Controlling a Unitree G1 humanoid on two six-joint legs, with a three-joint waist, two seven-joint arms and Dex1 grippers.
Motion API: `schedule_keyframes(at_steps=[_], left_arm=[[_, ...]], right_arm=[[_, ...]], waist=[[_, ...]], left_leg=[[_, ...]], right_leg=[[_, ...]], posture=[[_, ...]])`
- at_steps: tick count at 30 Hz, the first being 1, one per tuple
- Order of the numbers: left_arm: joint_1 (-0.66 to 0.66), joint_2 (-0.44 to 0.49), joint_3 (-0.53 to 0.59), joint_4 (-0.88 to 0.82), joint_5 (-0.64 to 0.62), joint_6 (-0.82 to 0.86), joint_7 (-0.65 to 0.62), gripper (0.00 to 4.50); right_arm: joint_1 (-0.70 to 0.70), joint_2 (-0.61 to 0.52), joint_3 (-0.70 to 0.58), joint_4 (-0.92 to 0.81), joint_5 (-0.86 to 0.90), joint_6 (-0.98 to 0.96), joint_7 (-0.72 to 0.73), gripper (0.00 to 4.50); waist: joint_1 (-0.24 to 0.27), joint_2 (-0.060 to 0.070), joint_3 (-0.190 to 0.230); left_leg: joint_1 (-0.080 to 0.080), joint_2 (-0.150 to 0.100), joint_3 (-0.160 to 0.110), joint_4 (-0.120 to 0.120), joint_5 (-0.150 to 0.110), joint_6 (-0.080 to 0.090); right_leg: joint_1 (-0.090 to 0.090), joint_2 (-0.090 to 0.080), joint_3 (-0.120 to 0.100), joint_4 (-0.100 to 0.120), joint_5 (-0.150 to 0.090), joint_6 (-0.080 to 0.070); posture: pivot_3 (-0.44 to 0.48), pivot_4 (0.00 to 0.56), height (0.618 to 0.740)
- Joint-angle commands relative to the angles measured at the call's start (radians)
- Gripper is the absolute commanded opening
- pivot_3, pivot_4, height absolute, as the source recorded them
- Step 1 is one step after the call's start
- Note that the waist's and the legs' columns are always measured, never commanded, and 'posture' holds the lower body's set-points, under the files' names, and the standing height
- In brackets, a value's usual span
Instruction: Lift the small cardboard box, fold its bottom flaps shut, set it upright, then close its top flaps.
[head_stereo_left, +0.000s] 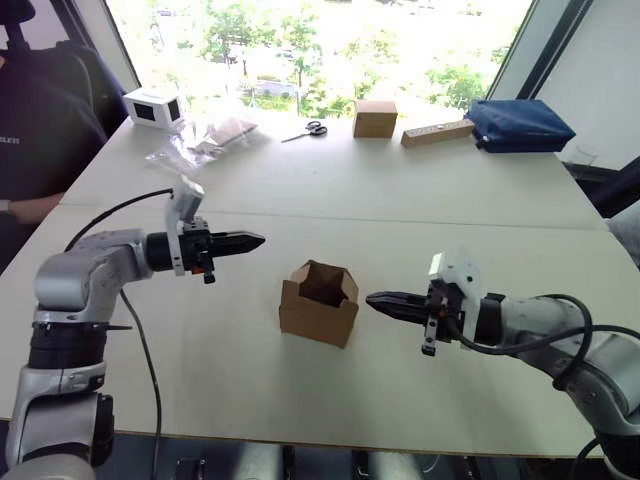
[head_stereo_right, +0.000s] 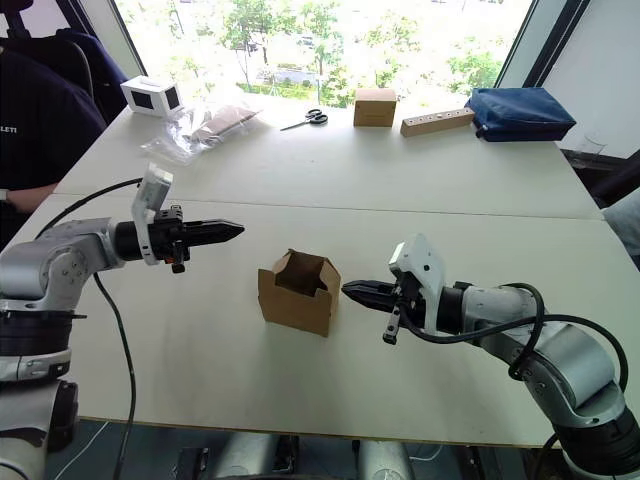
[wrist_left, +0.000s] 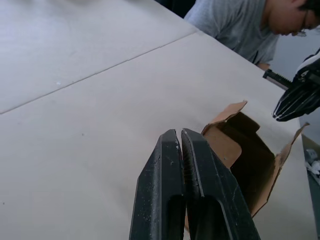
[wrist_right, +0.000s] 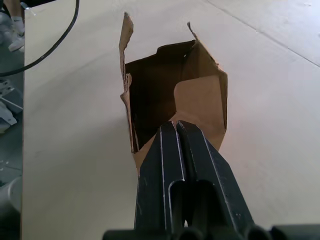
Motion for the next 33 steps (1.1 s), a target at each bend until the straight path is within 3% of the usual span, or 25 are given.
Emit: schedule_keyframes(at_steps=[1,8,25,33], left_arm=[[0.072,0.043,-0.078,-0.013,0.086,-0.098,-0.006,0.06],[0.146,-0.032,-0.145,-0.066,0.083,-0.084,0.059,0.06],[0.179,-0.017,-0.279,-0.185,0.085,-0.062,0.016,0.06],[0.157,0.013,-0.225,-0.119,0.113,-0.112,0.041,0.06]], right_arm=[[0.025,-0.035,0.007,-0.027,-0.023,0.014,0.019,0.0],[0.062,-0.044,0.096,0.013,-0.149,-0.035,0.037,0.0],[-0.014,-0.004,0.18,0.078,-0.293,-0.092,0.084,0.0],[0.01,-0.045,0.118,0.059,-0.291,-0.072,0.119,0.0]], waist=[[-0.002,0.0,0.0],[0.004,-0.001,0.0],[0.004,-0.001,0.0],[0.003,-0.001,0.0]], left_leg=[[0.0,0.0,0.0,-0.001,0.0,0.0],[0.001,0.0,0.0,-0.001,0.0,0.001],[0.002,0.001,0.0,-0.001,0.0,0.001],[0.002,0.001,0.0,-0.001,0.0,0.001]], right_leg=[[0.0,0.0,0.0,0.0,0.0,0.0],[0.001,0.0,0.0,0.0,0.0,0.0],[0.002,0.001,0.0,0.0,0.0,0.0],[0.001,0.001,0.0,0.0,0.0,0.0]], posture=[[0.0,0.15,0.74],[0.0,0.15,0.74],[0.0,0.15,0.74],[0.0,0.15,0.74]])
